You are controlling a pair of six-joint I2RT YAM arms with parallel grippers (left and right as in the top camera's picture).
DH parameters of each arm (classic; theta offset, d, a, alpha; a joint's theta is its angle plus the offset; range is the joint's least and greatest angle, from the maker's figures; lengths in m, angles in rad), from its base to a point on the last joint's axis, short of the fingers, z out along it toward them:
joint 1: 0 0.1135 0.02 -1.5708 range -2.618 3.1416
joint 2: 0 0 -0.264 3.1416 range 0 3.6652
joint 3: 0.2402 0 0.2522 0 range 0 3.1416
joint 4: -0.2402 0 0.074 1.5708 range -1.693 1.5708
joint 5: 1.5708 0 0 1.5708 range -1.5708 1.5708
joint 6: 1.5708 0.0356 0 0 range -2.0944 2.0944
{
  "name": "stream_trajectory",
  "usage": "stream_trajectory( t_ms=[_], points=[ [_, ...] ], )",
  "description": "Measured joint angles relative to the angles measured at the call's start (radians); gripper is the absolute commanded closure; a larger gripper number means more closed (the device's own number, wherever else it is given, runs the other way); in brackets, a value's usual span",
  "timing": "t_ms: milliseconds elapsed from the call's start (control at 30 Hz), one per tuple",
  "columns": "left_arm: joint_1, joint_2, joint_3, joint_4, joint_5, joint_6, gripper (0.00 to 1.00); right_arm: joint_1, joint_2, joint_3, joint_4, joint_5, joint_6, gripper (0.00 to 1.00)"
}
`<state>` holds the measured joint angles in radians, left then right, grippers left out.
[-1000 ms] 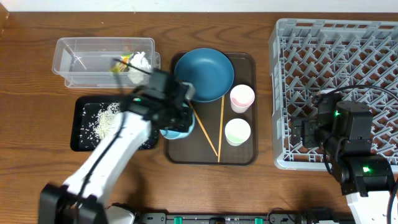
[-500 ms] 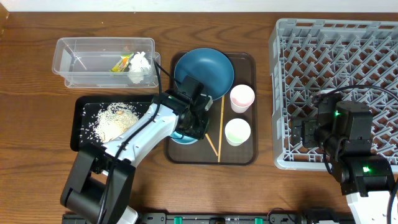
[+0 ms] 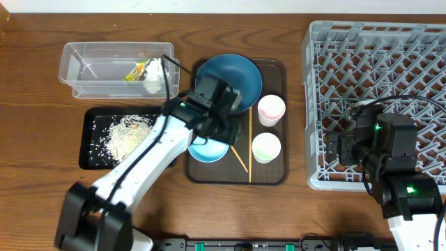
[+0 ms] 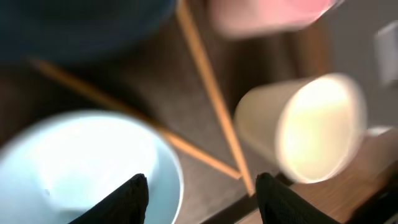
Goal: Sort waste into correct bins and load items into the dishwasher rack
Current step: 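Grasp the white cup on the brown tray with the left gripper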
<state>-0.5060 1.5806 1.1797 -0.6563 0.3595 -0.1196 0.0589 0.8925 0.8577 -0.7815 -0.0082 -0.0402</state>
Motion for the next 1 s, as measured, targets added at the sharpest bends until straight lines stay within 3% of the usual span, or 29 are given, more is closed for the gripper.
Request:
stream_trajectory(
  t_ms=[267, 567, 700, 767, 833, 1000],
  points=[
    [-0.067, -0.014, 0.016, 0.017, 0.0, 0.0, 0.41, 0.0, 0.0, 0.0, 0.0, 0.0, 0.0, 0.01],
    [-0.183, 0.1, 0.016, 0.035, 0.0, 0.0, 0.43, 0.0, 0.0, 0.0, 0.0, 0.0, 0.0, 0.01],
    [-0.185, 0.176, 0.016, 0.036, 0.0, -0.008, 0.66, 0.0, 0.0, 0.0, 0.0, 0.0, 0.0, 0.01],
    [-0.185, 0.201, 0.016, 0.036, -0.001, -0.009, 0.85, 0.0, 0.0, 0.0, 0.0, 0.0, 0.0, 0.01],
    [-0.185, 0.212, 0.016, 0.037, 0.0, -0.009, 0.94, 0.0, 0.0, 0.0, -0.001, 0.0, 0.0, 0.01],
    [-0.185, 0.211, 0.016, 0.043, -0.001, -0.004, 0.94, 0.0, 0.0, 0.0, 0.0, 0.0, 0.0, 0.01]
  ],
)
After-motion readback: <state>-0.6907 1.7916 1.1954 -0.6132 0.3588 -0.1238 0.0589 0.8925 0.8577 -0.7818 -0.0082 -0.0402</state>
